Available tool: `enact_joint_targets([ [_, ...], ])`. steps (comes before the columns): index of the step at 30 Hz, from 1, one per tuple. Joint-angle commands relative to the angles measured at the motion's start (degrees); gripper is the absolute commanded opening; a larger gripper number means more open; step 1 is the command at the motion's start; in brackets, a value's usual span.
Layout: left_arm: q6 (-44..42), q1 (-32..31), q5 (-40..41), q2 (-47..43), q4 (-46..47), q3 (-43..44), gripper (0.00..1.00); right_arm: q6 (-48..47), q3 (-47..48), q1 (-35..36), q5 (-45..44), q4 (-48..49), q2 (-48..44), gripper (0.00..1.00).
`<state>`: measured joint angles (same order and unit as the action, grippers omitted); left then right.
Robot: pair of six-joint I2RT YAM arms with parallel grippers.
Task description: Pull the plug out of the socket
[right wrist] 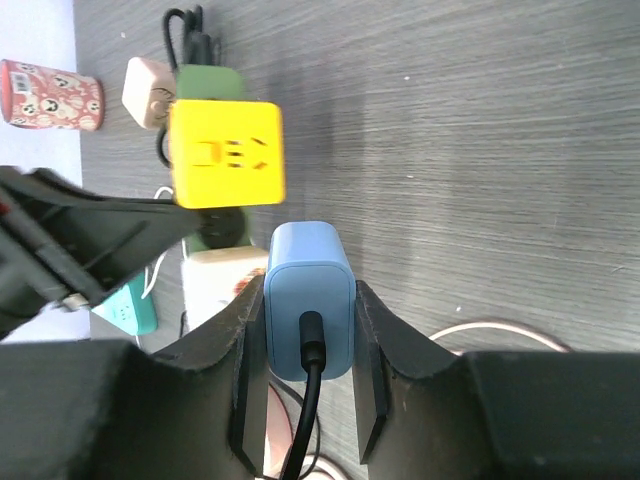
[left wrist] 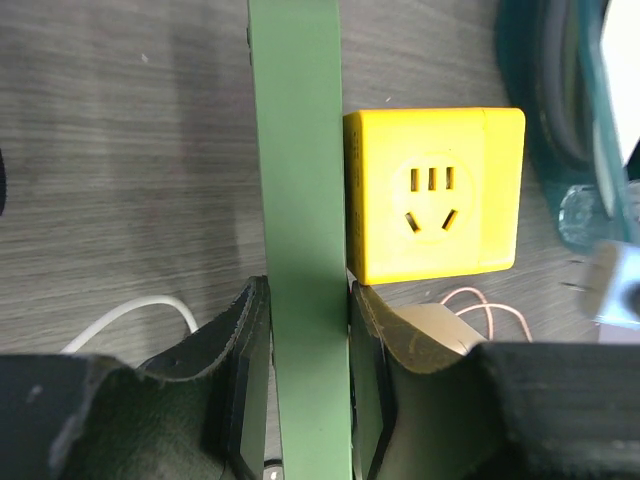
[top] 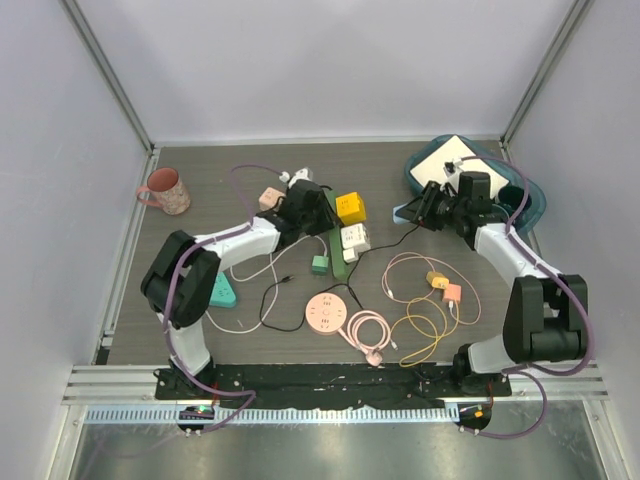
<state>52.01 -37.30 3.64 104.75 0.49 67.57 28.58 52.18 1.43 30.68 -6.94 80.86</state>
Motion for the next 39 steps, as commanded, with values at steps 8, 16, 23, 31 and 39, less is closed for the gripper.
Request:
enact_joint_targets([
  [8, -3.7, 0.7, 2.3, -11.3, 1.5, 6.4, 0.00, 0.9, 7.1, 0.3, 5.0, 12.2, 13.6, 0.04],
  [16, -6.1, 1.9, -2.8, -18.0, 2.2, -3.1, 0.00, 1.4, 12.4, 2.5, 5.4, 12.1, 23.1, 0.27],
  [23, -7.7, 2.1, -7.3, -23.5, 2.8, -10.6, 0.00, -0.5, 17.0, 2.7, 2.2, 4.1, 24.4, 0.72],
  [31, -7.6, 2.1, -6.7, -25.1, 5.5, -15.5, 0.00, -1.3, 21.2, 2.8, -10.8, -11.4, 17.4, 0.87],
  [39, -5.9, 2.1, -7.2, -22.8, 9.1, -16.8, 0.00, 11.6, 5.5, 10.7, -4.8, 9.4, 3.8, 0.92],
])
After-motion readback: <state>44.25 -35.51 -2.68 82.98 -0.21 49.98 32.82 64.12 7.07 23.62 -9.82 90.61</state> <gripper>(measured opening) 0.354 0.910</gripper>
